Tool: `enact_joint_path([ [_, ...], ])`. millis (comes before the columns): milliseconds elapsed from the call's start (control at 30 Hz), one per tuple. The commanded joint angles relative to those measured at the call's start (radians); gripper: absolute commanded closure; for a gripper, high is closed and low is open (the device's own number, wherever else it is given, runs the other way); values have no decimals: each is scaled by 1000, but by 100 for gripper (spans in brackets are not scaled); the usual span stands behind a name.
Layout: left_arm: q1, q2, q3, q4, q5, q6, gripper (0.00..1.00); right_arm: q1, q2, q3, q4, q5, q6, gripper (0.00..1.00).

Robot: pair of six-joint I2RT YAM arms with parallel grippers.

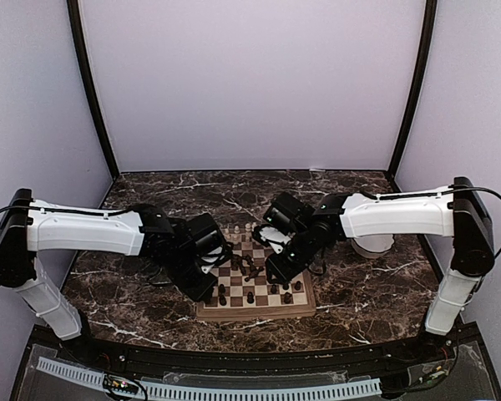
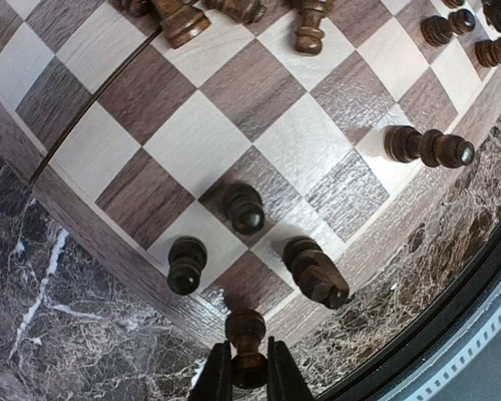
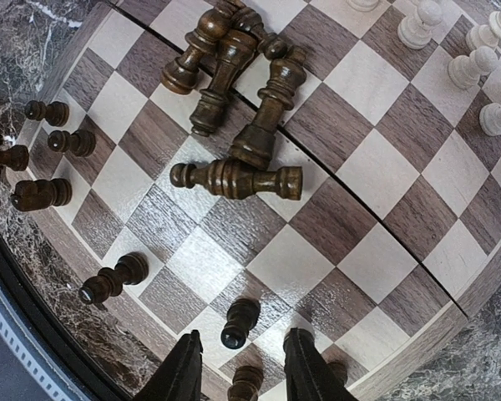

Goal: Set up the chess pieces on the board
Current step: Place the rook at h8.

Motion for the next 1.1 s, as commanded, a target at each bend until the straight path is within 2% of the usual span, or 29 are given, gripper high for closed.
enact_joint_path([
  [0, -8, -18, -2, 10, -43, -112, 97, 9, -6, 5, 15, 6, 1, 64],
  [700, -8, 27, -8, 24, -29, -101, 96, 8, -1, 10, 9, 6, 2, 64],
  [1067, -8, 46, 4, 19, -29, -93, 82, 9, 6, 15, 3, 4, -3, 64],
])
